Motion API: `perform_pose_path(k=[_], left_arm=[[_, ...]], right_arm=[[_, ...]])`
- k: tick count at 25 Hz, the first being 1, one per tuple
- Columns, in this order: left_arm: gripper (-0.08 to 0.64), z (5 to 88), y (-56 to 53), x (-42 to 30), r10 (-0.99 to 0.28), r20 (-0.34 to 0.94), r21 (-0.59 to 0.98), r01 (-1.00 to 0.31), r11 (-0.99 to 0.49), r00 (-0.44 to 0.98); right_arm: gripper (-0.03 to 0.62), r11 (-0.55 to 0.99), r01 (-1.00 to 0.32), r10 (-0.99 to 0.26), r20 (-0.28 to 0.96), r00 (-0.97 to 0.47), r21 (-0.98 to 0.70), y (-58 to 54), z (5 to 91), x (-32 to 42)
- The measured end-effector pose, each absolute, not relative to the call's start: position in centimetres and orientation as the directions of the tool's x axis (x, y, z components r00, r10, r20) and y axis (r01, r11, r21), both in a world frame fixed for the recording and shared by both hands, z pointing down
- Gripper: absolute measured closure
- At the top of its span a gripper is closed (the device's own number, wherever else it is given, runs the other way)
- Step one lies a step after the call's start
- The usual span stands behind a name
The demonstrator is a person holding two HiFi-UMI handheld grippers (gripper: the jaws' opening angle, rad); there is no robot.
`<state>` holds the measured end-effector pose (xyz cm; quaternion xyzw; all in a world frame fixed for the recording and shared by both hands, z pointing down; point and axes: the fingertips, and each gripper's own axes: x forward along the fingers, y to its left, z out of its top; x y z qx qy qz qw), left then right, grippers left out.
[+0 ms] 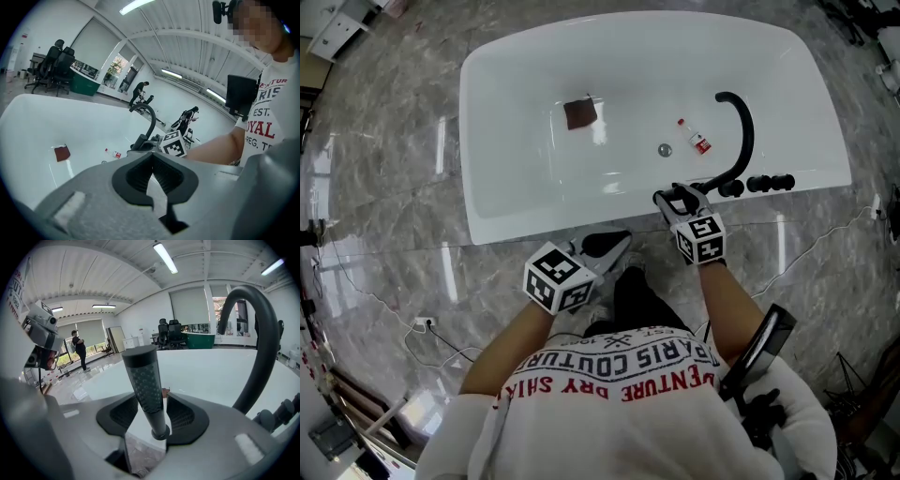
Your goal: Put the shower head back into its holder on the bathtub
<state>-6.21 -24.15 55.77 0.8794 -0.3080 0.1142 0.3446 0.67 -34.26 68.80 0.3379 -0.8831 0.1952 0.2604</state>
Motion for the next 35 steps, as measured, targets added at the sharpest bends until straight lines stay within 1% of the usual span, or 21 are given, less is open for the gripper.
perform_pose_path(k=[1, 3, 5, 7, 8, 9, 10, 11, 12, 13, 14, 18, 22, 24, 27, 31, 35], left_arm=[[0.558, 55.4, -24.1, -6.2, -0.465, 0.409, 0.532, -0.619, -0.578, 0.785], [0.558, 54.4, -23.8, -6.4, -0.471, 0.397, 0.52, -0.616, -0.592, 0.788], [0.558, 53.0, -23.2, -6.8, -0.48, 0.379, 0.51, -0.612, -0.605, 0.791], [0.558, 51.6, -22.3, -7.3, -0.486, 0.369, 0.495, -0.61, -0.619, 0.792], [0.558, 50.9, -21.8, -7.6, -0.487, 0.364, 0.484, -0.608, -0.629, 0.794], [0.558, 50.1, -21.3, -7.7, -0.487, 0.356, 0.471, -0.603, -0.644, 0.798], [0.558, 49.2, -20.5, -7.8, -0.484, 0.345, 0.459, -0.594, -0.66, 0.804], [0.558, 48.3, -19.5, -7.9, -0.48, 0.332, 0.449, -0.584, -0.676, 0.812], [0.558, 47.3, -18.3, -7.9, -0.476, 0.321, 0.441, -0.574, -0.69, 0.819], [0.558, 46.3, -16.9, -7.9, -0.474, 0.309, 0.433, -0.566, -0.702, 0.825], [0.558, 45.3, -15.5, -7.9, -0.473, 0.295, 0.423, -0.557, -0.715, 0.83], [0.558, 40.9, -10.6, -7.9, -0.458, 0.233, 0.373, -0.513, -0.773, 0.858], [0.558, 38.4, -4.1, -7.3, -0.427, 0.234, 0.328, -0.484, -0.811, 0.874], [0.558, 36.8, -1.5, -6.5, -0.419, 0.235, 0.283, -0.474, -0.834, 0.877], [0.558, 34.6, 1.9, -4.9, -0.402, 0.23, 0.236, -0.452, -0.861, 0.886], [0.558, 33.5, 7.2, -2.5, -0.372, 0.232, 0.24, -0.424, -0.873, 0.899], [0.558, 34.0, 14.6, -0.3, -0.346, 0.246, 0.246, -0.403, -0.881, 0.905]], right_arm=[[0.408, 0.683, -0.708, -0.502, 0.588, -0.634, -0.179, -34.2, 68.5, 0.8], [0.371, 0.656, -0.727, -0.512, 0.587, -0.627, -0.204, -33.9, 67.7, 1.2], [0.356, 0.632, -0.742, -0.517, 0.59, -0.619, -0.224, -32.9, 66.6, 1.8], [0.356, 0.606, -0.759, -0.535, 0.584, -0.61, -0.238, -31.5, 65.0, 2.5], [0.366, 0.589, -0.77, -0.553, 0.572, -0.605, -0.245, -30.7, 63.7, 2.8], [0.401, 0.571, -0.781, -0.578, 0.552, -0.601, -0.253, -29.8, 62.2, 3.1], [0.455, 0.56, -0.786, -0.599, 0.527, -0.603, -0.262, -28.5, 60.3, 3.0], [0.485, 0.564, -0.781, -0.61, 0.501, -0.613, -0.269, -26.7, 58.3, 2.6], [0.523, 0.582, -0.767, -0.611, 0.477, -0.632, -0.271, -24.5, 56.3, 2.0], [0.58, 0.609, -0.745, -0.603, 0.453, -0.657, -0.27, -22.2, 54.2, 1.2], [0.594, 0.642, -0.718, -0.588, 0.428, -0.686, -0.27, -19.8, 52.0, 0.3], [0.592, 0.753, -0.601, -0.511, 0.336, -0.791, -0.269, -12.2, 44.0, -2.3], [0.589, 0.803, -0.509, -0.421, 0.31, -0.853, -0.309, -4.3, 39.8, -3.4], [0.589, 0.824, -0.482, -0.398, 0.3, -0.867, -0.298, -1.4, 38.0, -3.3], [0.589, 0.844, -0.462, -0.391, 0.277, -0.878, -0.274, 1.9, 35.9, -2.5], [0.589, 0.838, -0.466, -0.401, 0.258, -0.879, -0.284, 7.3, 34.9, -0.8], [0.589, 0.83, -0.486, -0.427, 0.249, -0.869, -0.273, 15.2, 34.8, 1.6]])
